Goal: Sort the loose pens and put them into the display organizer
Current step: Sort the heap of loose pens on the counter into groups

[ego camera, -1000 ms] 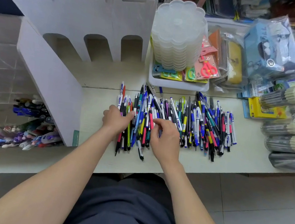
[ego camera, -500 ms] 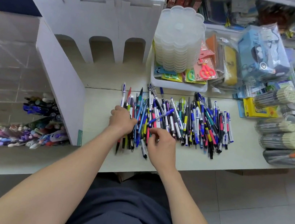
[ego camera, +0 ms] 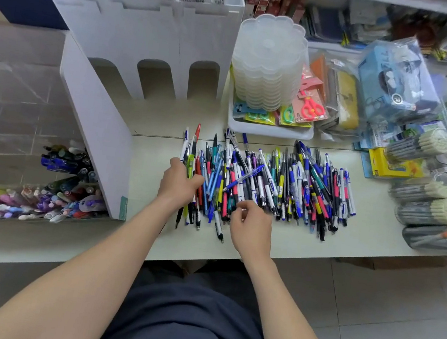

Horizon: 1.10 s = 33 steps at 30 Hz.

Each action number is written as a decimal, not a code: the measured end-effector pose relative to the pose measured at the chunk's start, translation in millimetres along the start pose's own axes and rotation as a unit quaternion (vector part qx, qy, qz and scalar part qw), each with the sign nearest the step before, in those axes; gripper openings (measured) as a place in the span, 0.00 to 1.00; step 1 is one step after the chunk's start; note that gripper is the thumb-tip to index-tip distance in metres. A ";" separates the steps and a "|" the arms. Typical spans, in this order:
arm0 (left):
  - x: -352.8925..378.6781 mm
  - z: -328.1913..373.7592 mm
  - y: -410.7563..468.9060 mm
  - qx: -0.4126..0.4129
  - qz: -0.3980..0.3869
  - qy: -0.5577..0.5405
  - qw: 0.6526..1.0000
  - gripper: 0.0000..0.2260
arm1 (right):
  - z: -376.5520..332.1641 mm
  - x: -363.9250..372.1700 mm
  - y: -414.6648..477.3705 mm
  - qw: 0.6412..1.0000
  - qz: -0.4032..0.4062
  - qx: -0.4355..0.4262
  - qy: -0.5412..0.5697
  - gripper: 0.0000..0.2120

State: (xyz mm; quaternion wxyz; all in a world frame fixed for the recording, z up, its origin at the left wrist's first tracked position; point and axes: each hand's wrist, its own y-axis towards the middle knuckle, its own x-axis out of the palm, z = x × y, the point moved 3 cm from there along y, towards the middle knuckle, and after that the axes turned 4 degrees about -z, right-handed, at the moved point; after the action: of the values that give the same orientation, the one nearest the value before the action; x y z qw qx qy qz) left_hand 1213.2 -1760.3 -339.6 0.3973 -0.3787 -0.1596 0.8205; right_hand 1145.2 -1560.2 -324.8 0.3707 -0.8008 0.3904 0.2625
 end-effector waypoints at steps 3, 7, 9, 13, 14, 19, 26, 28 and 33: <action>-6.7 3.0 -1.9 0.012 0.011 -0.073 0.997 0.12 | -3.6 2.6 2.7 1.000 -0.017 -0.009 0.025 0.11; -14.6 11.3 -7.8 0.035 0.047 -0.140 0.988 0.11 | -21.7 1.9 7.0 0.997 -0.043 -0.052 0.048 0.11; -19.9 17.7 -12.0 0.041 0.073 -0.167 0.982 0.11 | -31.4 6.2 9.2 0.995 -0.062 -0.062 0.050 0.11; -36.7 26.8 -14.2 0.032 0.111 -0.217 0.969 0.06 | -49.2 32.2 2.1 0.979 -0.170 -0.115 -0.014 0.10; -41.5 26.8 -13.6 0.030 0.107 -0.214 0.971 0.06 | -54.0 41.8 -1.4 0.966 -0.204 -0.148 -0.058 0.11; -65.7 11.5 -27.1 -0.005 0.080 -0.090 0.993 0.11 | -69.5 89.9 -8.2 0.897 -0.273 -0.273 -0.216 0.15; -74.1 -15.9 -43.5 -0.007 0.096 0.062 0.993 0.12 | -84.8 128.0 -8.2 0.757 -0.240 -0.485 -0.367 0.12; -72.6 -18.6 -43.4 -0.005 0.099 0.068 0.993 0.12 | -88.4 134.9 5.8 0.761 -0.218 -0.488 -0.368 0.14; -65.8 -23.1 -39.6 -0.028 0.078 0.044 0.996 0.14 | -100.7 113.8 41.2 0.774 -0.112 -0.483 -0.393 0.10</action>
State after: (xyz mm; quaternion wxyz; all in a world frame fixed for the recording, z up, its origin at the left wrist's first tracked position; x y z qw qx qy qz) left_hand 1277.7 -1786.9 -300.1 0.3283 -0.4363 -0.1353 0.8268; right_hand 1188.0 -1706.9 -362.4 0.0827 -0.7401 -0.0602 0.6647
